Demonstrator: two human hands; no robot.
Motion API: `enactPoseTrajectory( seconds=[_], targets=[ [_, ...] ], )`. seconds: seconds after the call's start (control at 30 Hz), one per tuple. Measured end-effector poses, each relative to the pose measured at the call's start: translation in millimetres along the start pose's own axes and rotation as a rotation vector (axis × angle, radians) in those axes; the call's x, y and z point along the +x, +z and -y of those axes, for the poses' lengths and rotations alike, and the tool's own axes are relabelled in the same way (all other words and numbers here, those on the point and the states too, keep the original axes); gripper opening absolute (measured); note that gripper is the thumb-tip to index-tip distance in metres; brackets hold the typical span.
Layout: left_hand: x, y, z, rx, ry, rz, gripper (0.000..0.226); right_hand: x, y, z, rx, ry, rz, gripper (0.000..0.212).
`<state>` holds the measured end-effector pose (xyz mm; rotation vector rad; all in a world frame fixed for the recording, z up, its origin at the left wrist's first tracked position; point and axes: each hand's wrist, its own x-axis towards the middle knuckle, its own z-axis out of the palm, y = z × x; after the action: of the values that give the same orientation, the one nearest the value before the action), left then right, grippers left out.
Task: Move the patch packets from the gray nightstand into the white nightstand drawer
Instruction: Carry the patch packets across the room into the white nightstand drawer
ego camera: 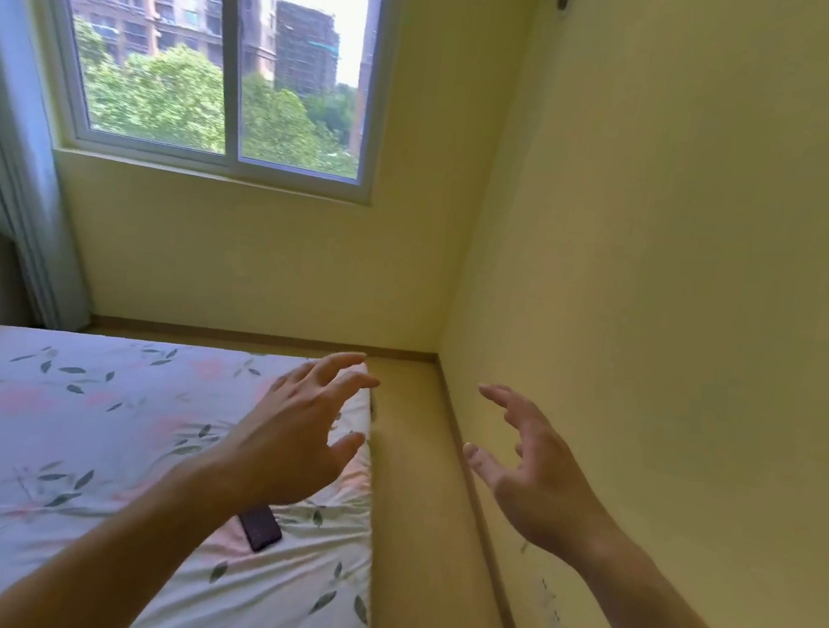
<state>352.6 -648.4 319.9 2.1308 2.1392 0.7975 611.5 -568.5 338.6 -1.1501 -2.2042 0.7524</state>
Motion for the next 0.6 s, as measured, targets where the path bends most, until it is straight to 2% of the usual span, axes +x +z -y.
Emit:
enactPoseTrajectory(
  seconds=[0.33,0.47,0.6],
  targets=[
    [122.0,70.4,-123.9,0.01,-0.128,-0.093,0.057,80.5,-135.7,-128.7,0.004,-0.128,0.083,0.065],
    [148.0,84.3,-132.4,0.044,-0.191,-0.081,0.056,119.1,-152.0,-159.4,0.024,-0.167,0.096,0.065],
    [161.2,87.1,-113.5,0.094,-0.321,-0.064,0.058,169.8,-141.0,-171.5,0.057,-0.211,0.158,0.066]
  ],
)
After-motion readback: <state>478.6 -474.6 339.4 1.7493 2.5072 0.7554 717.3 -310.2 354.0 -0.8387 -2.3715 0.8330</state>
